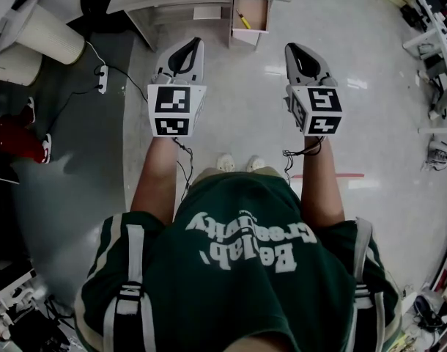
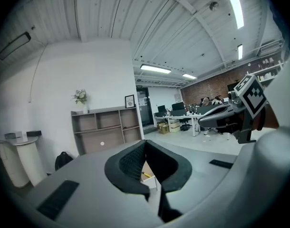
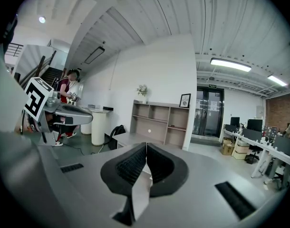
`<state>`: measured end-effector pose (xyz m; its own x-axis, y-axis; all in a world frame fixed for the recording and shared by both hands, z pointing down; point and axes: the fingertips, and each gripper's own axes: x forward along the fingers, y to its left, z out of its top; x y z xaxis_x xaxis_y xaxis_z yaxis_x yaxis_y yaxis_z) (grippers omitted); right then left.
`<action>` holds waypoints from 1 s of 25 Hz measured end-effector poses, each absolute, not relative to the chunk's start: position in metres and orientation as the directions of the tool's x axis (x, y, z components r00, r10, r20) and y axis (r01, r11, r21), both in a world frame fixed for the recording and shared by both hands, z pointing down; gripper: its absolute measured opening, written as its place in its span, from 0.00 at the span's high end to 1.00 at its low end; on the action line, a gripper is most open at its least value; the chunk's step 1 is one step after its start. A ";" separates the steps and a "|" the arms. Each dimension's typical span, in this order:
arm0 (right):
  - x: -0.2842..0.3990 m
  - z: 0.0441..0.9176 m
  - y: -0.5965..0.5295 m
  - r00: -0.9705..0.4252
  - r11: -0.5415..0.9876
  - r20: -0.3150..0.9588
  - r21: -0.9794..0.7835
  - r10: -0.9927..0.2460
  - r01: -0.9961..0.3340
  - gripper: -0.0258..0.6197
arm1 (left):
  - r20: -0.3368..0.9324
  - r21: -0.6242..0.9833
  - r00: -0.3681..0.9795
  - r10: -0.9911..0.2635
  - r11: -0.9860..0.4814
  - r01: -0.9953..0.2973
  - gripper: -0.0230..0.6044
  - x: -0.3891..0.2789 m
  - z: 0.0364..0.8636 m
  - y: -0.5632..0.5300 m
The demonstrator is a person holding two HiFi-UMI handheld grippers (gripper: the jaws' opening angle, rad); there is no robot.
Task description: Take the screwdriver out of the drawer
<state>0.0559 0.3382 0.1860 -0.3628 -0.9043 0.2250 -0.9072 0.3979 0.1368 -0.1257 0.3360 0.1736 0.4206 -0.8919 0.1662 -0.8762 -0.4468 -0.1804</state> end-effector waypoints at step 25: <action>0.071 0.212 0.273 -0.345 0.384 0.245 0.131 -0.906 -0.914 0.91 | 0.169 -0.162 0.444 -0.880 -0.469 -0.868 0.93 -0.108 0.194 0.268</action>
<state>0.0710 0.2735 0.2121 -0.3452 -0.9060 0.2450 -0.9141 0.3837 0.1311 -0.1084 0.2677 0.1943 0.4439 -0.8800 0.1691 -0.8681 -0.4692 -0.1624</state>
